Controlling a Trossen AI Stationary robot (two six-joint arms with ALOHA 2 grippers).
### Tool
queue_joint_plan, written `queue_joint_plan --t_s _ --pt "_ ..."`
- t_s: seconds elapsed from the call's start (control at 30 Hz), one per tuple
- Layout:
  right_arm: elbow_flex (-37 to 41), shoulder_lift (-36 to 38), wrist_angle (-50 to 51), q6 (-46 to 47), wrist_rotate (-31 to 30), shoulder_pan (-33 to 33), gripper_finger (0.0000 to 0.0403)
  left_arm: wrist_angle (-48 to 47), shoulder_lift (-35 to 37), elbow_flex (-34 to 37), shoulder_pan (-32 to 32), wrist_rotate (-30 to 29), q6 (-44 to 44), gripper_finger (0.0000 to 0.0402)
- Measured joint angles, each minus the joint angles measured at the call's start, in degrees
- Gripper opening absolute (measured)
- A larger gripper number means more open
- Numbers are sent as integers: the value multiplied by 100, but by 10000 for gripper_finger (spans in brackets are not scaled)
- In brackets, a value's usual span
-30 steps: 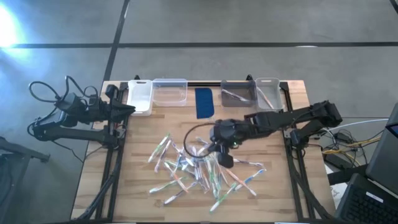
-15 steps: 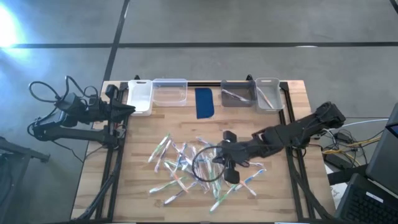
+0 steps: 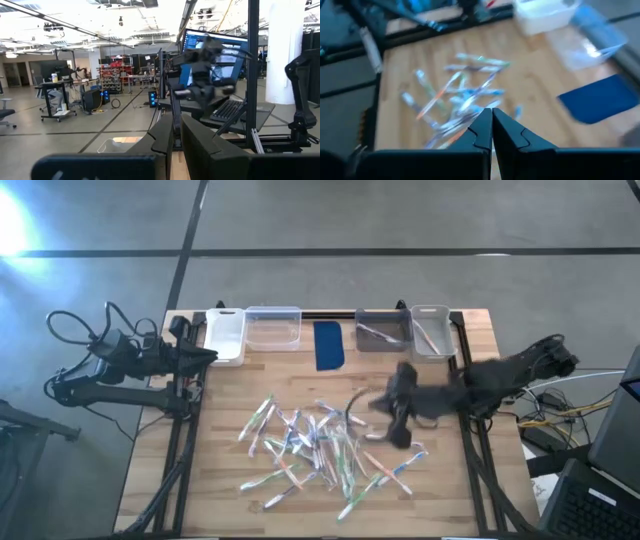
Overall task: Pick & Place Toothbrushes
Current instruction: Put the green toothbrush into the transparent bin
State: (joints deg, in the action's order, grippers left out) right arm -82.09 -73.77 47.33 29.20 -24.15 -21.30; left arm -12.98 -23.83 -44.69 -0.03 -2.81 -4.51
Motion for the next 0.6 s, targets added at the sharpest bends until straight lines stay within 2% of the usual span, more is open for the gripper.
queue_joint_plan --t_s 0.13,0.37,0.5,0.6 --pt "429 552 -179 -222 134 595 8 0 0 0 0 0 0 42" --pt "1539 1388 -804 -479 1339 1866 8 51 -9 0 1 -1 0 42" --pt "2160 1939 -1036 -1194 1962 2340 8 55 -27 0 2 0 3 42" --pt "2576 2388 -1089 -1677 2033 2563 8 73 -55 0 0 0 162 42"
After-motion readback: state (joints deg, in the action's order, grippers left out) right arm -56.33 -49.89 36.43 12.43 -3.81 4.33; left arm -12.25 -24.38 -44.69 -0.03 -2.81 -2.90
